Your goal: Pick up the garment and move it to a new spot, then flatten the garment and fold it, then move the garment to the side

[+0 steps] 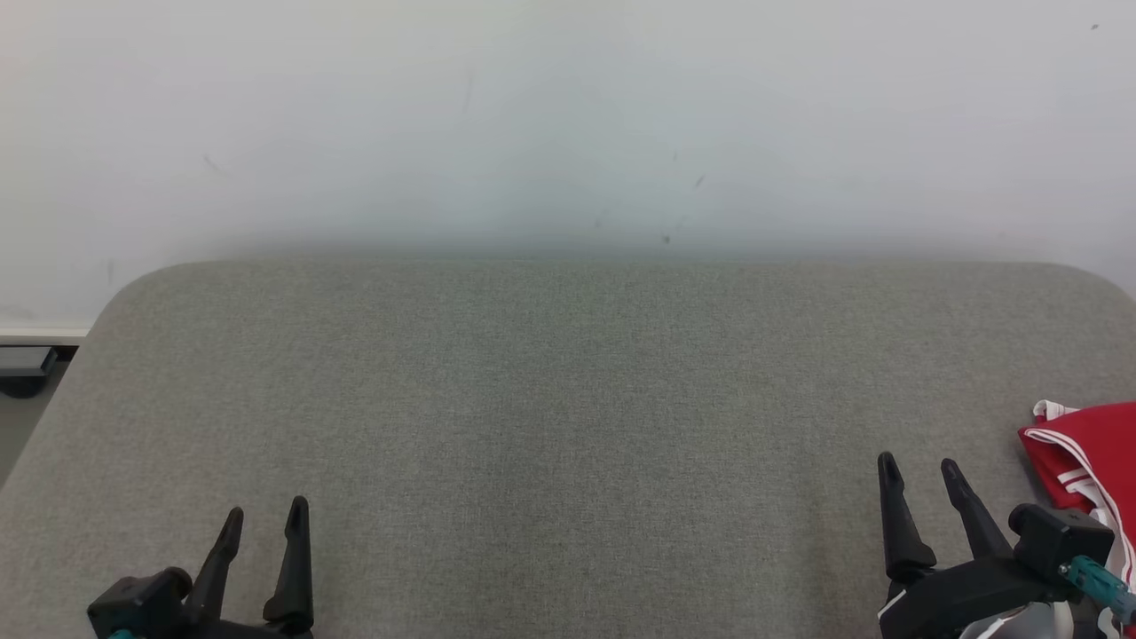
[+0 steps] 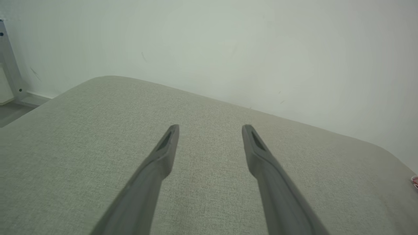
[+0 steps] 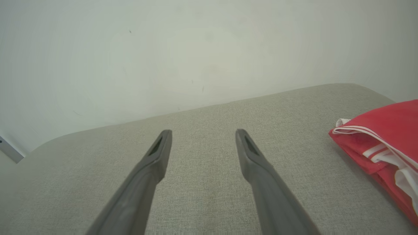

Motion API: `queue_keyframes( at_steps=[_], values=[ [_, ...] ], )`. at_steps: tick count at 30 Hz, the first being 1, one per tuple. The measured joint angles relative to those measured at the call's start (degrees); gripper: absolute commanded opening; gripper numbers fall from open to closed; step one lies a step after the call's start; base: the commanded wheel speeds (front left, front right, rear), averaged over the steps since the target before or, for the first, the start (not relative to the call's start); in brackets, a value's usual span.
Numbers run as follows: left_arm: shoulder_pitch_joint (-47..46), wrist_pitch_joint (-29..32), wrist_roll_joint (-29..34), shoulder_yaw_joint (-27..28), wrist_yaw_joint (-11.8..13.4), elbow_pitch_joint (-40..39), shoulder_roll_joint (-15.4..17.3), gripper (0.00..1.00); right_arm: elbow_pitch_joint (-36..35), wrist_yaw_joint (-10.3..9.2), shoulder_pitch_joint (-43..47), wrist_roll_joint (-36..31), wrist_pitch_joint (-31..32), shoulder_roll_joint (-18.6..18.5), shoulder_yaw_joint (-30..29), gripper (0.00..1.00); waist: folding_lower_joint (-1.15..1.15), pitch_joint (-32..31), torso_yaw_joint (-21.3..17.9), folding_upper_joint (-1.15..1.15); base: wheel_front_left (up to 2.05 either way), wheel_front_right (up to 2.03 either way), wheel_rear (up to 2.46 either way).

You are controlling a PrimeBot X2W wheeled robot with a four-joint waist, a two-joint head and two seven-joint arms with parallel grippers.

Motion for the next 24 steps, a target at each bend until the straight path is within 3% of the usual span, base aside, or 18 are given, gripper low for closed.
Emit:
queue_keyframes(
  at_steps=[23,24],
  values=[
    [-0.1,0.0,0.2,0.7,0.0,1.4,-0.2,1.00,2.5,-0.14,-1.2,-0.1,-1.8,0.0,0.5,1.00,0.00,0.7,-1.1,0.00,0.00,0.00,0.00],
    [-0.1,0.0,0.2,0.7,0.0,1.4,-0.2,0.00,2.6,-0.14,-1.2,-0.1,-1.8,0.0,0.5,0.00,0.00,0.7,-1.1,0.00,0.00,0.00,0.00]
  ],
)
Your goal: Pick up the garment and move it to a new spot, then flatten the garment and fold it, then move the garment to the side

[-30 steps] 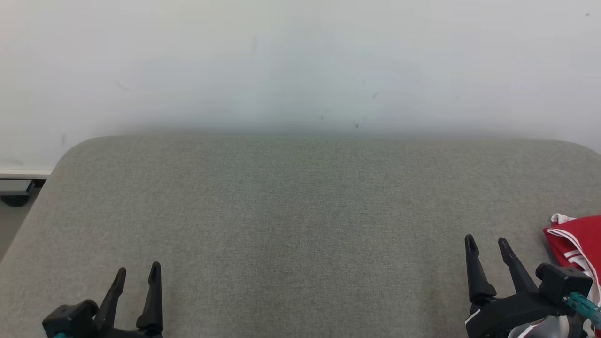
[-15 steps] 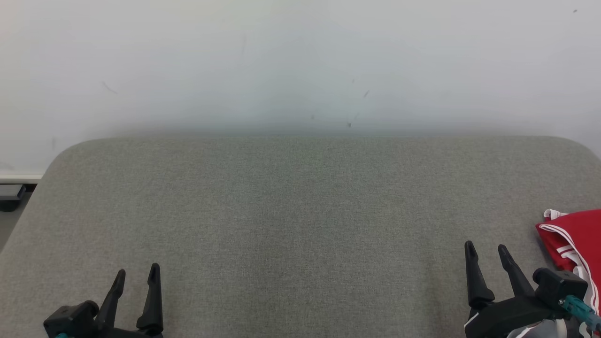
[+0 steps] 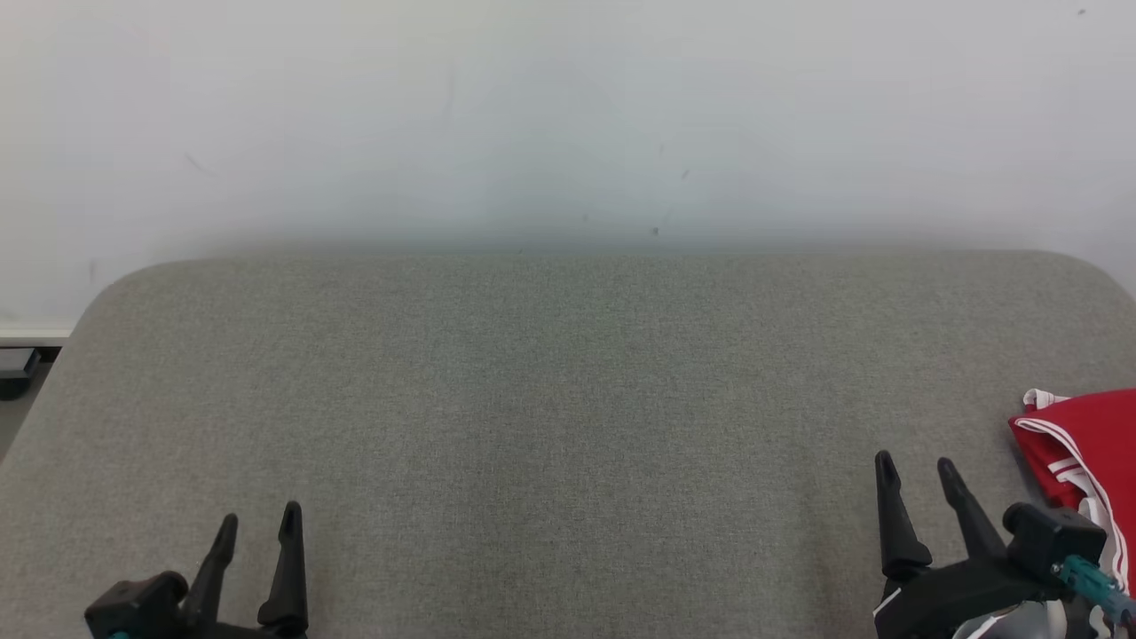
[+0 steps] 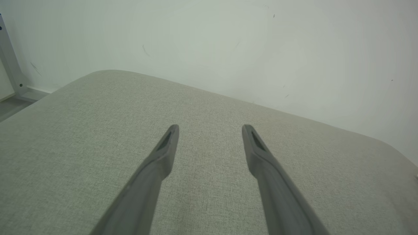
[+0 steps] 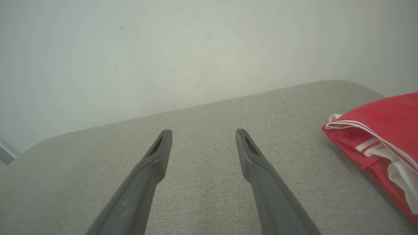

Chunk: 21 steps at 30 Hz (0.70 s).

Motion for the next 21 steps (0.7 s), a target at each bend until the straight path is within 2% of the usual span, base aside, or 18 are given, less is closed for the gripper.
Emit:
queue_keyframes(
  at_steps=[10,21],
  values=[
    [2.7,0.6,-0.8,0.1,-0.2,3.4,-2.4,0.00,3.8,0.01,3.3,1.1,0.5,0.8,0.2,0.00,0.00,0.1,-0.1,0.00,0.00,0.00,0.00],
    [2.5,3.0,-7.6,2.8,-1.6,3.5,-3.5,0.00,4.7,0.85,2.3,9.3,2.0,0.8,-0.6,0.00,0.00,0.4,-0.5,0.00,0.00,0.00,0.00]
  ],
)
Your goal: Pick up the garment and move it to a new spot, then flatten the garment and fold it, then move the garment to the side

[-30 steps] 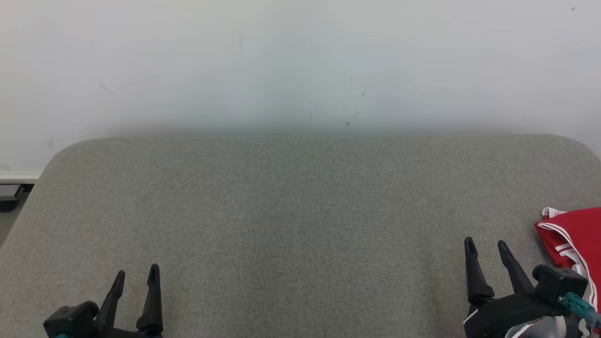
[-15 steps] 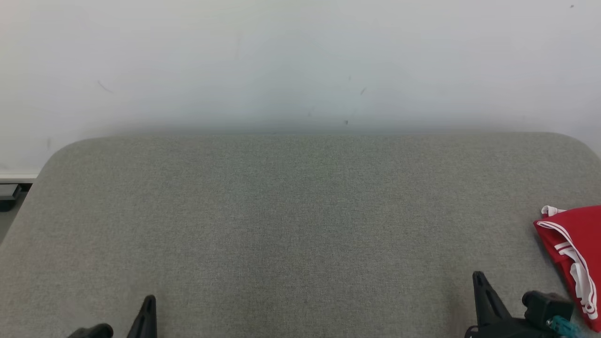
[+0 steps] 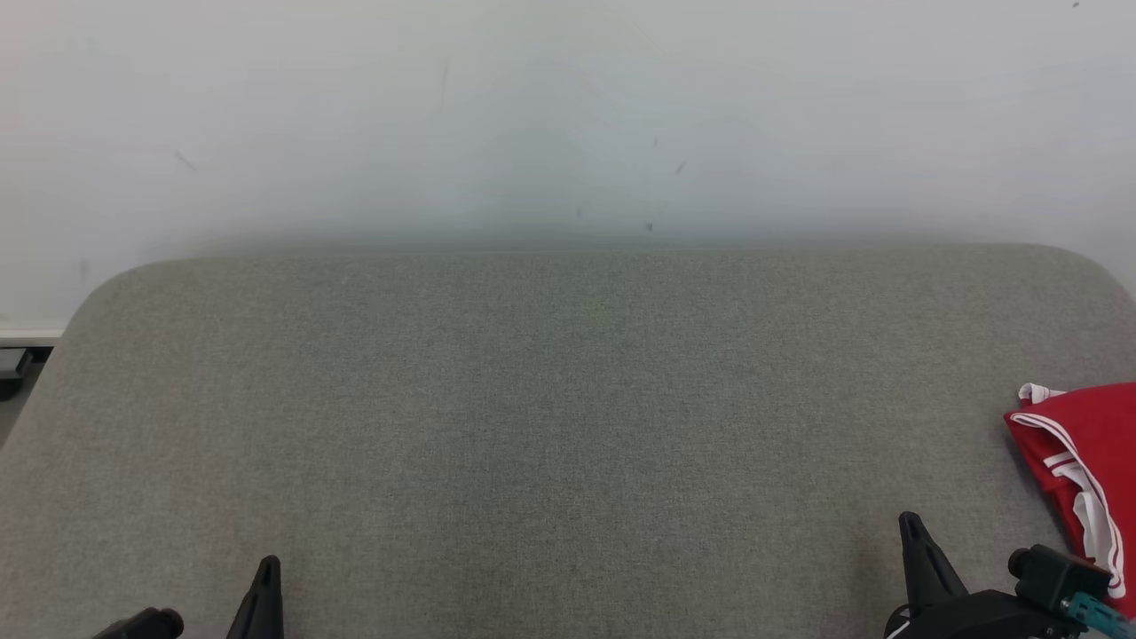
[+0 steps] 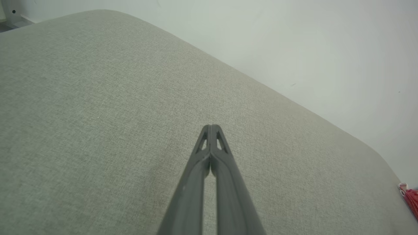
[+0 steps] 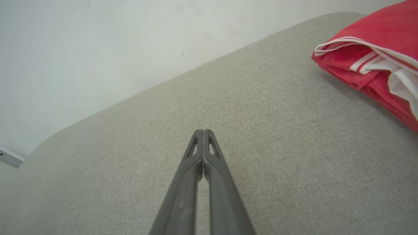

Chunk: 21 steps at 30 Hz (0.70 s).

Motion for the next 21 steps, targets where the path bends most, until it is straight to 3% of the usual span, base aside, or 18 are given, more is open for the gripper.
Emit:
queue_keyframes(
  at_steps=[21],
  values=[
    [-0.4,3.9,-13.1,5.0,-2.7,0.2,-2.1,0.00,0.5,1.38,-1.4,14.9,2.6,0.0,-1.1,0.00,0.00,0.5,-0.7,0.00,0.00,0.00,0.00]
  ],
)
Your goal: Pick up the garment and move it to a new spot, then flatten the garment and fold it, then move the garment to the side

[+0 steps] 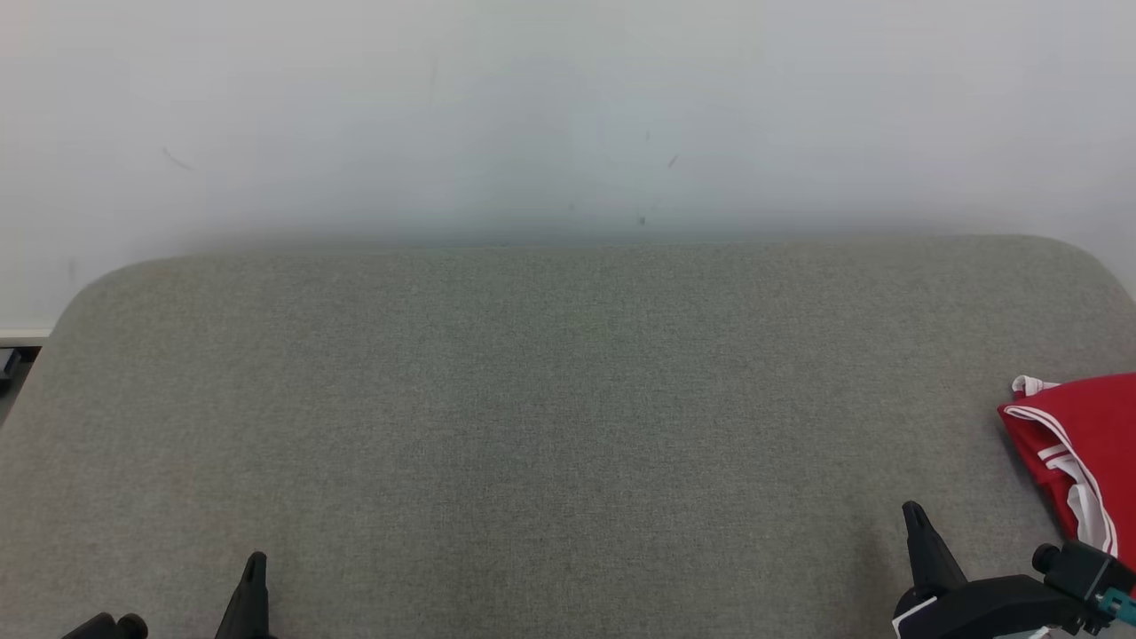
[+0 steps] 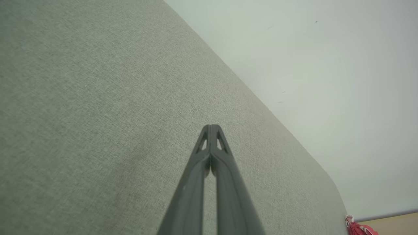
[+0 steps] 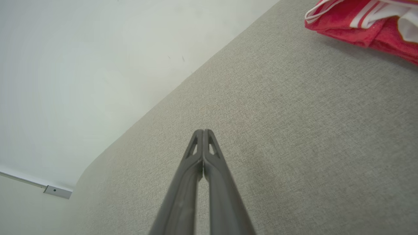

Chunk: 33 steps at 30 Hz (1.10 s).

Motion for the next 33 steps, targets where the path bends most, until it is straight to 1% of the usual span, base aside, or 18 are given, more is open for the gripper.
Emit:
queue_keyframes(
  at_steps=[8,9,15,20,21,26,33],
  values=[
    [-0.9,1.5,-4.6,1.9,-0.8,0.1,-0.7,0.00,0.2,0.79,-1.0,5.8,1.0,0.0,-0.5,0.00,0.00,0.2,-0.3,0.00,0.00,0.00,0.00],
    [-1.0,1.5,-5.1,2.1,-1.3,0.0,-0.8,0.00,0.2,0.79,-1.0,6.4,1.0,0.0,-0.6,0.00,0.00,0.2,-0.3,0.00,0.00,0.00,0.00],
    [-1.0,2.6,-8.8,3.6,-1.8,0.1,-1.7,0.00,0.4,1.31,-1.3,11.0,1.8,0.0,-1.0,0.00,0.00,0.4,-0.5,0.00,0.00,0.00,0.00],
    [-1.1,3.5,-12.0,4.6,-2.8,0.1,-2.1,0.00,0.6,1.58,-2.2,14.6,2.5,0.0,-1.2,0.00,0.00,0.5,-0.6,0.00,0.00,0.00,0.00],
    [-1.2,4.0,-13.6,5.3,-2.9,0.1,-2.2,0.00,0.7,1.66,-2.2,16.0,2.5,0.0,-1.3,0.00,0.00,0.6,-0.7,0.00,0.00,0.00,0.00],
    [-1.6,5.0,-16.4,6.3,-3.7,0.1,-2.9,0.00,1.0,2.31,-2.4,19.7,3.2,0.0,-1.5,0.00,0.00,0.7,-0.9,0.00,0.00,0.00,0.00],
    [-2.2,6.1,-21.2,8.0,-4.6,0.1,-3.7,0.00,1.3,2.72,-3.4,24.6,4.0,0.0,-1.9,0.00,0.00,0.9,-1.1,0.00,0.00,0.00,0.00]
  ],
)
